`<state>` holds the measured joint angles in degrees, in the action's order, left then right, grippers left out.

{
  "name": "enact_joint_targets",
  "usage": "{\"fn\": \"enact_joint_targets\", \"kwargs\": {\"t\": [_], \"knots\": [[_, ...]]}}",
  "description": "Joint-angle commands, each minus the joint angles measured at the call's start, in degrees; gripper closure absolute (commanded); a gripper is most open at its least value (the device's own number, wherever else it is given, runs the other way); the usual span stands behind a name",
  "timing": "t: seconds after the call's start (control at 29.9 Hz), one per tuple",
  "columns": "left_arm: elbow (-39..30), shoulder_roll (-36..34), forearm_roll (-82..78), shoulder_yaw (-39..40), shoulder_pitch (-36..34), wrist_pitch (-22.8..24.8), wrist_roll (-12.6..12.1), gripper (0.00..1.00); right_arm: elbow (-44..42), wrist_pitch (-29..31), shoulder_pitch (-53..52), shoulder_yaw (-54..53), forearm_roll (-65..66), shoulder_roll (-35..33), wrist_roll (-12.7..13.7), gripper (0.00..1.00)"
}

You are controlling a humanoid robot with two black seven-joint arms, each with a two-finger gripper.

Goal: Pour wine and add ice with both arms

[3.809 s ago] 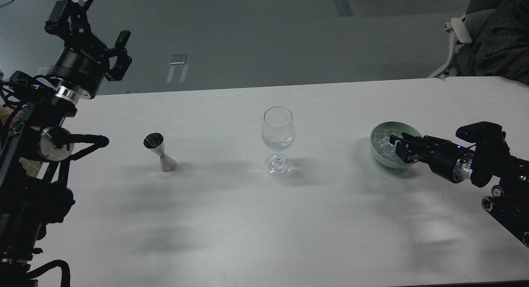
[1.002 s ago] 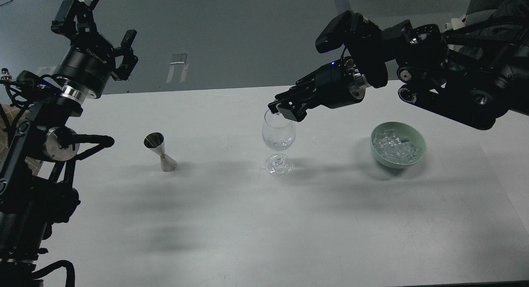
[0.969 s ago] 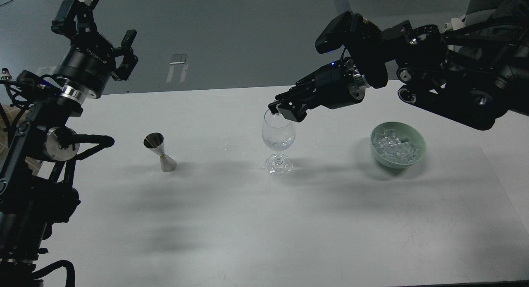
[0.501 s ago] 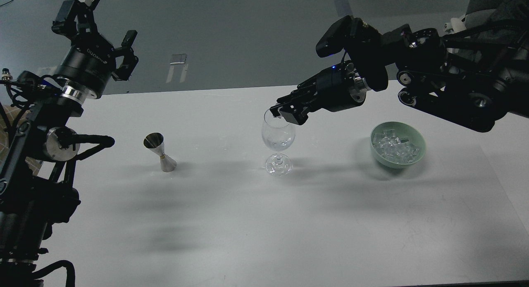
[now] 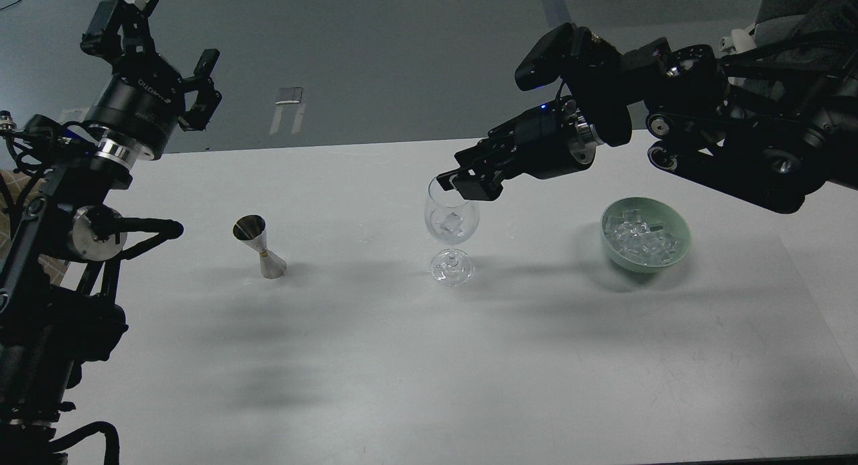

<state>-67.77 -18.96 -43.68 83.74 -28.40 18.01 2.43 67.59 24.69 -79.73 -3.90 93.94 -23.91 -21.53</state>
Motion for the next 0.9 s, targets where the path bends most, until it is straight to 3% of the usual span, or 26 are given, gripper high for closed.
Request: {"fn": "enact_joint_targets", "kwargs": {"t": [0.0, 0.13, 0.27, 0.4, 0.5, 0.67, 0.7, 0.8, 0.87], "knots": [[0.00, -0.28, 0.00, 0.02, -0.08, 0.01, 0.03, 0.03, -1.31, -1.83, -1.04, -1.98, -0.43, -0.52, 0.08, 0.42], [0.00, -0.46, 0.00, 0.02, -0.08, 0.01, -0.06, 0.03, -6.58, -2.10, -2.36, -7.08, -2.27, -0.61, 0.08, 0.41], [0.18, -0.55, 0.00, 0.02, -0.08, 0.10, -0.06, 0.03, -14.05, -2.19, -3.07, -11.04, -12.10, -0.70, 0.17, 0.39], [0.97, -0.72, 0.17, -0.07, -0.34, 0.45, -0.06, 0.03, -23.88, -2.54, -1.14, -13.67, -30.87, -0.62, 0.00, 0.39], [1.76, -0.81, 0.26, -0.07, -0.70, 1.15, -0.06, 0.03, -25.57, -3.95, 2.30, -16.40, -39.80, -0.09, -0.27, 0.36], [7.63, -0.72, 0.96, 0.02, -2.45, 8.43, 0.03, 0.03, -26.19, -5.00, 16.41, -34.54, -49.64, 3.33, -0.80, 0.24], [7.65, -0.72, 0.97, 0.02, -2.45, 8.45, 0.03, 0.03, -26.19, -5.00, 16.45, -34.60, -49.65, 3.34, -0.80, 0.24], [12.47, -0.29, 1.05, 0.02, -4.03, 9.99, 0.03, 0.03, -29.78, -5.09, 22.85, -45.74, -50.44, 8.16, -1.32, 0.04], [16.51, 0.33, 1.05, 0.10, -5.87, 9.99, 0.03, 0.03, -34.51, -5.00, 24.79, -51.10, -52.62, 12.90, -3.07, 0.03]]}}
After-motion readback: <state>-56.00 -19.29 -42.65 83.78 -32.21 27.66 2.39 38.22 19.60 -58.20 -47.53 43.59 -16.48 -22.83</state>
